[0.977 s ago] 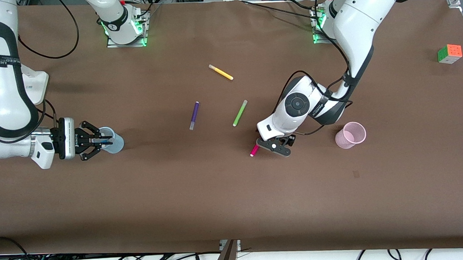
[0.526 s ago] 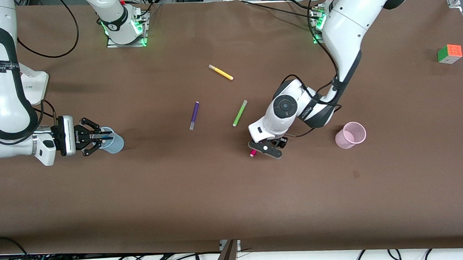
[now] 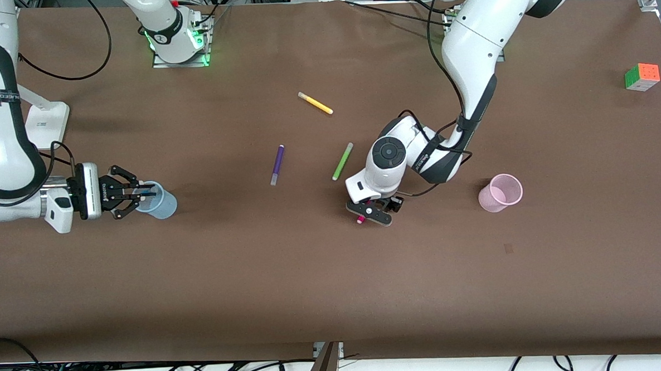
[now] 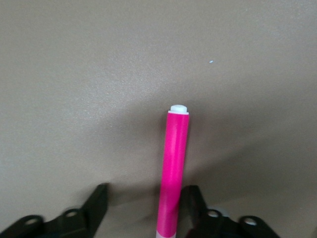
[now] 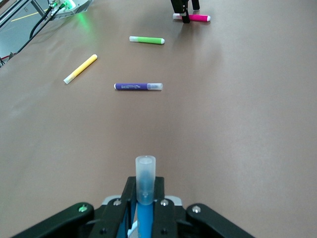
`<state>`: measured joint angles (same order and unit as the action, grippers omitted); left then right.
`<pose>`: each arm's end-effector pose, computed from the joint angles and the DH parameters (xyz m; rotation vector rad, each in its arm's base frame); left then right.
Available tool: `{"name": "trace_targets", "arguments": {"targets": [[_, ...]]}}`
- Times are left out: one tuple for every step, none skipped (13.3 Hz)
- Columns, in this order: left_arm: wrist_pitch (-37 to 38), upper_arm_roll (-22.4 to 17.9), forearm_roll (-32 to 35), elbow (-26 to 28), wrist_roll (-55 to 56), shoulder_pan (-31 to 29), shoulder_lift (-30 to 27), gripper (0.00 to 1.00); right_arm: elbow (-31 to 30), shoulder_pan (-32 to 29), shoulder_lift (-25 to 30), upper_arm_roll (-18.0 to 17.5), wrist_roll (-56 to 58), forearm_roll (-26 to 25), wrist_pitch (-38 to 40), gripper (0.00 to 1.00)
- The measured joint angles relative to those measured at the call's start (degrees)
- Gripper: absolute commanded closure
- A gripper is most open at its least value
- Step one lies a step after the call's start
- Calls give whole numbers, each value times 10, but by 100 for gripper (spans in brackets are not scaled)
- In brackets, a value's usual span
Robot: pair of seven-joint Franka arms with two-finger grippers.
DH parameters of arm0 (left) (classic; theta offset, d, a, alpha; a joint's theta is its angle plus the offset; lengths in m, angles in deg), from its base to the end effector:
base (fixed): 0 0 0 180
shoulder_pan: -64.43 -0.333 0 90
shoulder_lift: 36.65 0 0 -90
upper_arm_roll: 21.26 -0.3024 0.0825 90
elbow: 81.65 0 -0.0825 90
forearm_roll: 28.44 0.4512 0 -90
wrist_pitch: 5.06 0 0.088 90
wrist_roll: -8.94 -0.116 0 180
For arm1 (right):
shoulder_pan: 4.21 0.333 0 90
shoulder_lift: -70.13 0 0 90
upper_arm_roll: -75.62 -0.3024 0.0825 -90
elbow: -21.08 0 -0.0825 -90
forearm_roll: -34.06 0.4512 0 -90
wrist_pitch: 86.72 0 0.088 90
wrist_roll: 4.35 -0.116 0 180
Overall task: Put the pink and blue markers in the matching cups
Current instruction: 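Hold the blue marker over the blue cup while the left gripper grasps pink, then drop the blue marker into the blue cup while the left gripper carries pink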
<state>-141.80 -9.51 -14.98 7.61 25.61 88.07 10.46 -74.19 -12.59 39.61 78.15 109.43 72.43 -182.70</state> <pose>0.6136 -0.4154 0.1034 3.0686 -0.6702 0.0507 0.6713 -0.0605 0.2277 -1.7152 -1.6656 -0.3876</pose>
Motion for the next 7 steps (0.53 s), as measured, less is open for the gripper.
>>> {"name": "trace_targets", "arguments": {"targets": [[0, 0, 0, -2, 0, 0, 0, 100, 0, -2, 0, 0, 0, 3, 0, 0], [0, 0, 0, -5, 0, 0, 0, 100, 0, -3, 0, 0, 0, 12, 0, 0], [0, 0, 0, -6, 0, 0, 0, 100, 1, -4, 1, 0, -4, 21, -1, 0], [0, 0, 0, -7, 0, 0, 0, 100, 4, -4, 2, 0, -21, 26, -1, 0], [0, -1, 0, -8, 0, 0, 0, 100, 10, -3, 4, -1, -54, 27, -2, 0], [0, -4, 0, -9, 0, 0, 0, 100, 19, -3, 5, -2, -100, 27, -2, 0], [1, -6, 0, -11, 0, -4, 0, 100, 30, -1, 8, -4, -155, 27, -2, 0]]}}
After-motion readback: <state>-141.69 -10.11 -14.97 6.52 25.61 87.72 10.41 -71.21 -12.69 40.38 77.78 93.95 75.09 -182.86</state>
